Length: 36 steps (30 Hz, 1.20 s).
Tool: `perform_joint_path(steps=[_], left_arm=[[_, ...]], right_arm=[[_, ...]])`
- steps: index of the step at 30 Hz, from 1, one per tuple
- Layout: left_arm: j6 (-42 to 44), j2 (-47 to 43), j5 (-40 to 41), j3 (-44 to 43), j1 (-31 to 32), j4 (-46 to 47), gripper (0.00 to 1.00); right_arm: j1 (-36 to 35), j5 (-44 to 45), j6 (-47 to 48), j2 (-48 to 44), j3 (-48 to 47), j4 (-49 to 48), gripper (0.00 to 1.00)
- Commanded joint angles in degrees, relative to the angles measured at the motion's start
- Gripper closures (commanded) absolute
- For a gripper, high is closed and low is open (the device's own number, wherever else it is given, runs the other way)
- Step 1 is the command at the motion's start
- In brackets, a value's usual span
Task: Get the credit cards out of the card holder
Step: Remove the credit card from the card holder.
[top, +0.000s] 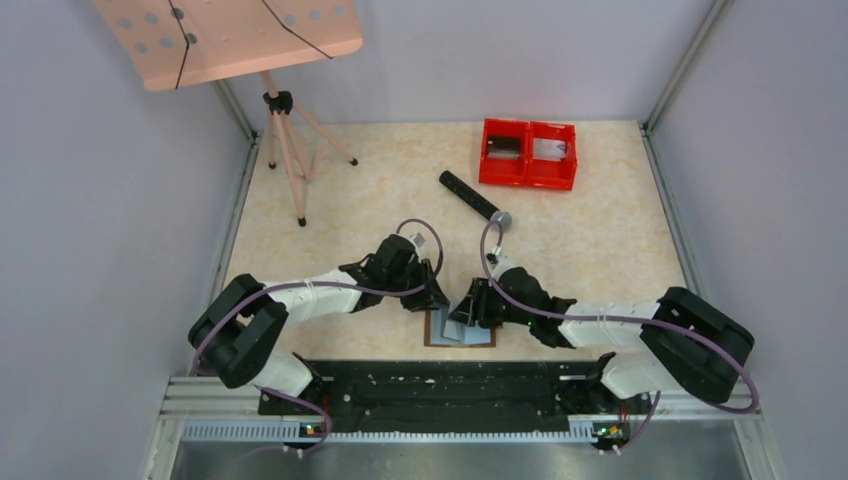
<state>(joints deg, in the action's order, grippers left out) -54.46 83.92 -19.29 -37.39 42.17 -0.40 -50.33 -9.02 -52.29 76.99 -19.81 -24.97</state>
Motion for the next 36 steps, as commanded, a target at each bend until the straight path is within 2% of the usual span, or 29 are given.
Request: perform_joint_path(steps=[1, 7, 13, 18, 25, 36], left_arm=[[-0.87, -0.23, -1.48, 0.08, 0.37, 3.47, 0.68], [-1.12, -0.03, -1.94, 0.33, 0.52, 5.06, 0.68], [-1.86, 1.41, -3.56, -0.48, 1.87, 7.52, 0.68], [-1.77, 3.84, -4.69, -2.13, 3.64, 9.47, 0.68], [-2.41, 7.9, -6.79, -4.44, 5.71, 12.63, 0.68], [-2.59, 6.23, -7.76, -4.36, 5.98, 13.23, 0.67]], right_arm=[[0.49, 1.91, 1.21, -3.62, -1.64, 3.5, 0.53], [0.43, 6.18, 3.64, -9.4, -5.1, 15.96, 0.44], [0.47, 11.01, 6.37, -18.75, -7.19, 28.99, 0.43], [0.43, 13.87, 7.39, -28.35, -7.55, 36.11, 0.46], [0.44, 16.41, 7.6, -35.47, -7.13, 39.2, 0.55], [0.44, 14.67, 7.28, -35.07, -7.98, 39.2, 0.58]])
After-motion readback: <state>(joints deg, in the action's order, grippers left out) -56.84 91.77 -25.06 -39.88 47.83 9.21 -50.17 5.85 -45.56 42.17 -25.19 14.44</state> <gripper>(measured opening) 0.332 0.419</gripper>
